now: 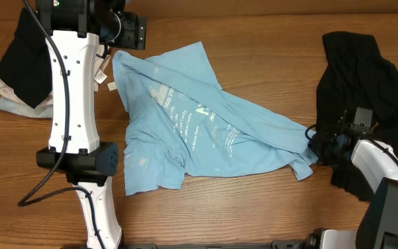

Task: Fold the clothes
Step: 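Pull the right sleeve corner rightward to spread the T-shirt flat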

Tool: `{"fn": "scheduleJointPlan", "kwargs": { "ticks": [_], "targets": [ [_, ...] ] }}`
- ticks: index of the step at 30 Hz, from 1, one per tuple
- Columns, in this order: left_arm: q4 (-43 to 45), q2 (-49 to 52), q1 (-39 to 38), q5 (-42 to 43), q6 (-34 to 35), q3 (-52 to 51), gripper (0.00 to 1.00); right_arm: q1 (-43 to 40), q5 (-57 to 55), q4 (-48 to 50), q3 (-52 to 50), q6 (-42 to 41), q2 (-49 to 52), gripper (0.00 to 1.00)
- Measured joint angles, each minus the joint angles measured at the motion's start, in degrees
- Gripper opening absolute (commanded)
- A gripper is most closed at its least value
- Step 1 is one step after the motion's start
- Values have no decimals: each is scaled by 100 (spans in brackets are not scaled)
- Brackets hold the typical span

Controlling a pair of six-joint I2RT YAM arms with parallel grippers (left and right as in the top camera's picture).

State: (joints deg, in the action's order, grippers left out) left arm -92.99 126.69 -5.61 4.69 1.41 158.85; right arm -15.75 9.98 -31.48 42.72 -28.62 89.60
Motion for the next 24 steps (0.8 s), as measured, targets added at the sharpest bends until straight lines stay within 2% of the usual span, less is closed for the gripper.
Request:
{"fn": "scheduleJointPlan", "kwargs": {
  "ticks": [2,4,9,11,17,20,24],
  "targets": [
    [0,0,0,0,0,0,84,-4,-42,28,0,2,0,12],
    [0,0,0,0,0,0,84,-28,-59,31,2,28,0,8],
    [28,0,0,2,0,0,86,-72,-105,-404,240,216,4,8],
    [61,0,0,0,0,0,86,-76,-127,-855,638,352,20,8],
    [240,0,7,-68,0,0,87,-72,-125,-1768,2684,815,63,9],
    [393,0,13,-138,-2,0,88,-68,-122,-1687,3392,940,63,9],
    [651,0,59,-229,-4,0,88,-61,-120,-922,3679,1008,63,8]
  ]
}}
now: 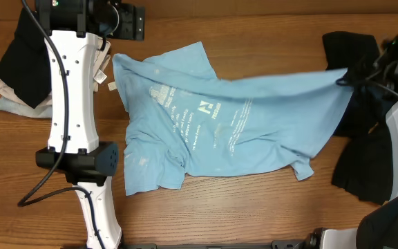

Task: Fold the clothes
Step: 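Pull the right sleeve corner rightward to spread the T-shirt flat, then move the left gripper to the T-shirt's lower left hem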

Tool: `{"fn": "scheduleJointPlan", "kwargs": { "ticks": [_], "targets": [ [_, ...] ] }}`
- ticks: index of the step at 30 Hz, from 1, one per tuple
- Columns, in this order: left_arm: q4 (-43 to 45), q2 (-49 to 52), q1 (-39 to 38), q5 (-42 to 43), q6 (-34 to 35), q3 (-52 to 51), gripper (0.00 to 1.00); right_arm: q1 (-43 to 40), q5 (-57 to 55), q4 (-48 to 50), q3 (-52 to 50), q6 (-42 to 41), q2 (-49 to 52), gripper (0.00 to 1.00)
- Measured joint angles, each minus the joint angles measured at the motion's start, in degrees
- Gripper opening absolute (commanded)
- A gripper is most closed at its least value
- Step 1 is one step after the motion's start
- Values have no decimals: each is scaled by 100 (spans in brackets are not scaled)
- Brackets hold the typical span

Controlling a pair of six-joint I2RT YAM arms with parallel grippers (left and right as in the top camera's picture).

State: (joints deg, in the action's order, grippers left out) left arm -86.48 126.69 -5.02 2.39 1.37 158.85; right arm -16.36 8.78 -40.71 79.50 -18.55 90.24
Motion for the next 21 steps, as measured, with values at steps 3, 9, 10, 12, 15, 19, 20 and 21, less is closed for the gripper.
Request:
{"fn": "scheduleJointPlan", "kwargs": {
  "ticks": [3,9,10,12,15,19,20,21],
  "targets": [
    [234,0,63,-59,-2,-4,88,0,0,636,7,28,116,7],
    [599,0,114,-190,-2,-4,88,2,-2,2085,44,42,1115,7],
    [645,2,114,-205,-17,-4,88,0,-4,2256,48,39,1351,7],
    [730,7,131,-240,-26,-4,88,0,-4,2470,74,28,1718,7],
    [767,20,153,-354,-35,-4,90,0,0,2616,317,9,2210,9],
    [767,42,225,-529,-44,-4,93,0,-4,2544,874,-42,2614,42],
    [769,46,254,-549,-44,-4,93,0,-7,2457,1005,-44,2645,50],
    [763,50,286,-551,-44,-4,93,0,-11,2295,1165,-63,2653,59]
  ]
}}
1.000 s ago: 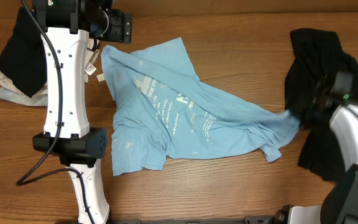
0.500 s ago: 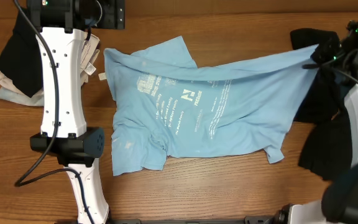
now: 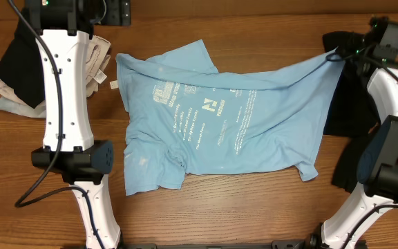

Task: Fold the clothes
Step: 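Move the left gripper to the T-shirt's lower left hem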

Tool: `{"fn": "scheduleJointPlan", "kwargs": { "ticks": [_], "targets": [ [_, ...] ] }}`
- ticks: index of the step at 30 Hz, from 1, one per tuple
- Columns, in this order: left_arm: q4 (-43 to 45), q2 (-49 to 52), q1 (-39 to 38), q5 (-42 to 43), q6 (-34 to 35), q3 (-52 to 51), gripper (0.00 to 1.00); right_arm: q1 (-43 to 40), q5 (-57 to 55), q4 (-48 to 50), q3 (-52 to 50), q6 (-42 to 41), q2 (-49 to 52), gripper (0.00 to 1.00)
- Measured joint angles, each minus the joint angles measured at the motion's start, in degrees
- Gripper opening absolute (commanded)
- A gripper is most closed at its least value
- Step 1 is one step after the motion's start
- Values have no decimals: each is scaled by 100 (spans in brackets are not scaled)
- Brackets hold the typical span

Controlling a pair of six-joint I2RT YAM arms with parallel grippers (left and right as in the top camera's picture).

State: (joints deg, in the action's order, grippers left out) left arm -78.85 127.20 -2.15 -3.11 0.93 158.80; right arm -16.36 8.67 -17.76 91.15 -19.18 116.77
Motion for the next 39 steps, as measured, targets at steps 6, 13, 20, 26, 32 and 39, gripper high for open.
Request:
{"fn": "scheduleJointPlan", "kwargs": {
  "ticks": [6,13,20,26,32,39],
  "targets": [
    [-522,-15,201,186,4,50,96,0,52,-2041,1305,212,-4,97],
    [-1519,-820,365,350,44,107,100,0,111,-4988,3025,273,-439,100],
    [-1762,-2070,326,769,70,92,100,-2,387,-6839,3545,339,-1547,97],
    [-1770,-2872,289,935,326,-1530,100,28,439,-7866,3506,389,-1784,90],
    [-1582,-3976,289,704,1067,-4400,100,413,125,-7855,2544,146,-2236,90],
    [-520,-4760,289,638,1843,-7138,100,999,-190,-6961,319,-199,-3130,90]
  ]
}}
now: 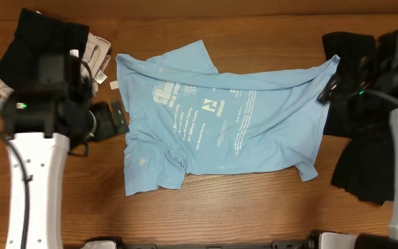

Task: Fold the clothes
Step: 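Move the left gripper to the T-shirt's lower left hem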

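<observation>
A light blue T-shirt (220, 121) with white print lies spread across the middle of the wooden table, its lower left part still bunched. My left gripper (116, 117) hovers at the shirt's left edge, its fingers apart and holding no cloth. My right gripper (325, 91) is over the shirt's right edge, just below the upper right corner (334, 62), which lies flat on the table. Its fingers appear apart with no cloth lifted.
A heap of black garments (361, 138) lies at the right, partly under the right arm. At the top left sits a pile with a black garment (36, 34) and pale clothes (99, 52). A small white tag (113, 85) lies beside the shirt.
The right gripper has let go of the shirt's upper right corner and now sits lower, over the right edge. The left arm has come from the far back to the shirt's left edge.
The shirt first lay folded over itself, with my right gripper on its lower right tip. Later that gripper held the tip up at the right, then at the far right corner with the shirt opened out. Now the shirt lies spread and released.
</observation>
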Tool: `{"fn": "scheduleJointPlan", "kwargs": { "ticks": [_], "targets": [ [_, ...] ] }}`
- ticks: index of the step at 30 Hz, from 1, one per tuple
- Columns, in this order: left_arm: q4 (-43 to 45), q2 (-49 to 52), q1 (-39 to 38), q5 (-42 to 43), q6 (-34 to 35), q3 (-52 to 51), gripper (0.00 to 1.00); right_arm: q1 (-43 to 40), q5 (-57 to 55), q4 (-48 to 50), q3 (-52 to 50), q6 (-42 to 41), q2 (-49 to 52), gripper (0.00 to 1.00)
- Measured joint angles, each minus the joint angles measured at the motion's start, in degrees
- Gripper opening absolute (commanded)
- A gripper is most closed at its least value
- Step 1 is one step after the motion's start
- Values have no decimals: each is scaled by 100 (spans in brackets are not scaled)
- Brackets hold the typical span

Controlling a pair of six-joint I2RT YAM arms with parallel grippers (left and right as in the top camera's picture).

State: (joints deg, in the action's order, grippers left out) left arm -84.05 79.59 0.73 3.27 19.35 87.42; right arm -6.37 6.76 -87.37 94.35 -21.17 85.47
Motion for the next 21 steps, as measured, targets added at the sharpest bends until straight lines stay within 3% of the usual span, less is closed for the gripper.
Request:
{"fn": "scheduleJointPlan", "kwargs": {
  "ticks": [9,21],
  "targets": [
    [1263,11,0,39,767,-2293,100,168,280,1528,-2739,-249,-118,89],
    [2778,7,0,599,1333,-4151,85,168,490,2221,-3519,-282,-120,88]
  ]
}}
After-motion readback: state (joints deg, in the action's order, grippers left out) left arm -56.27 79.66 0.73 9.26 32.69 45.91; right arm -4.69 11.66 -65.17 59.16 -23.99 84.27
